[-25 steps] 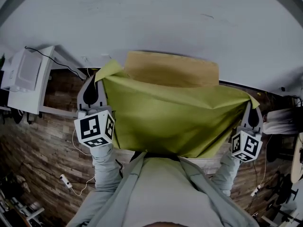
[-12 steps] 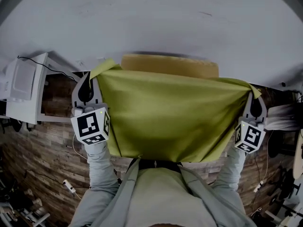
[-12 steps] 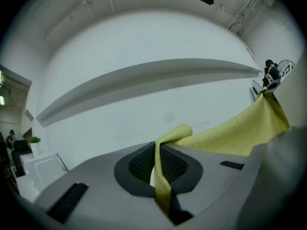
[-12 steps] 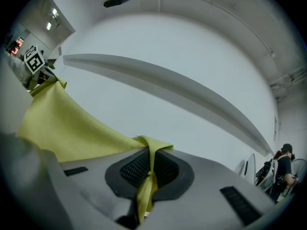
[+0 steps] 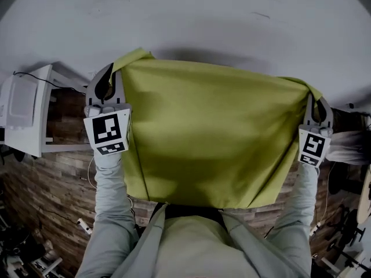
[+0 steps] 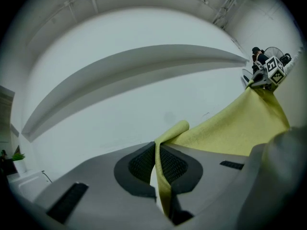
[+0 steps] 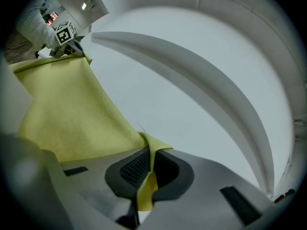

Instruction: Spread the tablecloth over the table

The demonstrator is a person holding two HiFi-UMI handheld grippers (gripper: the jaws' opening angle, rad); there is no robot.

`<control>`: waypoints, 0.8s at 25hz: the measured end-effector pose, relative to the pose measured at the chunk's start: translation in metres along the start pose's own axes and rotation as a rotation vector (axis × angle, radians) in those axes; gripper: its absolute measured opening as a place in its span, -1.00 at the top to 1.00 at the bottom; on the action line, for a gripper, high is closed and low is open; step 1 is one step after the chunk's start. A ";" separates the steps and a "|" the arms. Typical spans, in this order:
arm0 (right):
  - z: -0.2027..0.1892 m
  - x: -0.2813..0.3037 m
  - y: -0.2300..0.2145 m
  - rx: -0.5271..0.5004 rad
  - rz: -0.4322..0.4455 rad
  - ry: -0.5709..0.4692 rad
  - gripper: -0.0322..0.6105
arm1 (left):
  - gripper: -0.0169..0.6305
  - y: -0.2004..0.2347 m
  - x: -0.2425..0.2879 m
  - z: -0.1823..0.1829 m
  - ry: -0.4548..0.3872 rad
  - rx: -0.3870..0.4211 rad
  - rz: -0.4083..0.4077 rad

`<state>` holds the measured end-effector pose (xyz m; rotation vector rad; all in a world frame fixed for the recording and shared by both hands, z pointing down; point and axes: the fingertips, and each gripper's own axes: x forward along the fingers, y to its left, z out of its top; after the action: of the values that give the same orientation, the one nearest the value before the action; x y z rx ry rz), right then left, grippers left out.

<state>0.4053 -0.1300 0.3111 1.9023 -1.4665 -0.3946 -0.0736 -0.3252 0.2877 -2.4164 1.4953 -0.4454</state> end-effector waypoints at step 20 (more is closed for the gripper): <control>-0.070 0.170 0.043 0.054 0.073 0.156 0.83 | 0.87 -0.031 0.157 -0.070 0.148 0.018 -0.064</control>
<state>0.4706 -0.2702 0.4183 1.8709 -1.4504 -0.1697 -0.0093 -0.4574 0.3827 -2.4702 1.4682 -0.6618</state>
